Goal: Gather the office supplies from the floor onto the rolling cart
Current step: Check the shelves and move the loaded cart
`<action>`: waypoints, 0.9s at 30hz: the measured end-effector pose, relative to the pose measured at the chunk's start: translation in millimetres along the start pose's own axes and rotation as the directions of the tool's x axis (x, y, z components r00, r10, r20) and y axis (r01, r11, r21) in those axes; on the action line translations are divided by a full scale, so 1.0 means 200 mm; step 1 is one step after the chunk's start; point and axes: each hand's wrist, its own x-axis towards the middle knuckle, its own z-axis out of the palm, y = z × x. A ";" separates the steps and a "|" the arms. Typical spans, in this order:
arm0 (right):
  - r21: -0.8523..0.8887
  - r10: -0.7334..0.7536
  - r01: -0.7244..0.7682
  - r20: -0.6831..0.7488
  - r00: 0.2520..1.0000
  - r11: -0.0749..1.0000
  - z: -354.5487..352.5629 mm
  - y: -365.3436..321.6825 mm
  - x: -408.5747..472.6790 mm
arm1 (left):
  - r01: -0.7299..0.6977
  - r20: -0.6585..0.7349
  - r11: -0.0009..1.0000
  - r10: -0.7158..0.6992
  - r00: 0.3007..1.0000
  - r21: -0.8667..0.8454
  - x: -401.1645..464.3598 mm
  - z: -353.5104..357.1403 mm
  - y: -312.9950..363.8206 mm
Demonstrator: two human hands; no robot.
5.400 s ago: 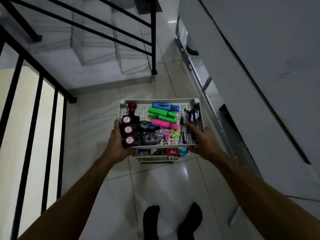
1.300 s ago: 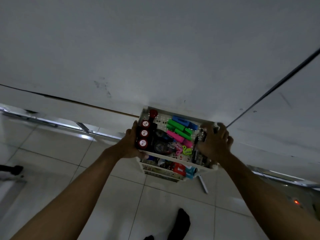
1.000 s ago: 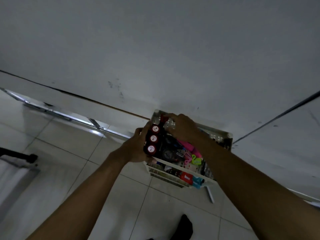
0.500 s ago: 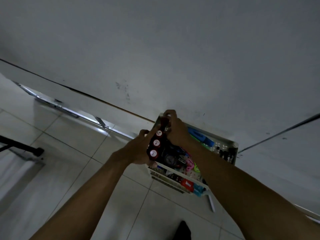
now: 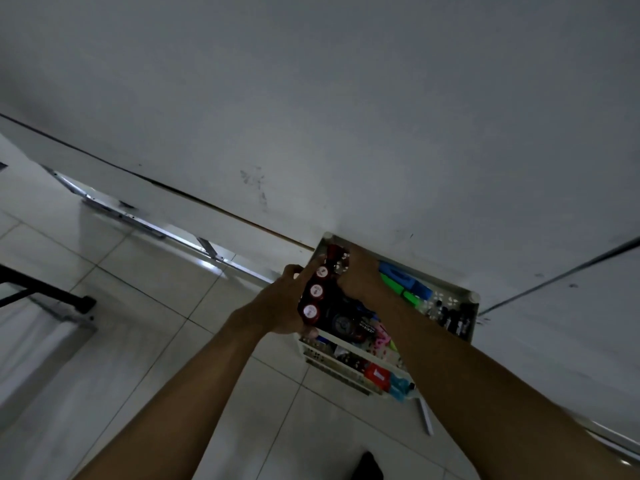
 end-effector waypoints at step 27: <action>-0.082 -0.129 0.123 -0.082 0.988 0.989 -0.01 0.03 -0.07 | 0.015 0.028 0.999 -0.016 0.999 0.039 -0.03 -0.01 0.02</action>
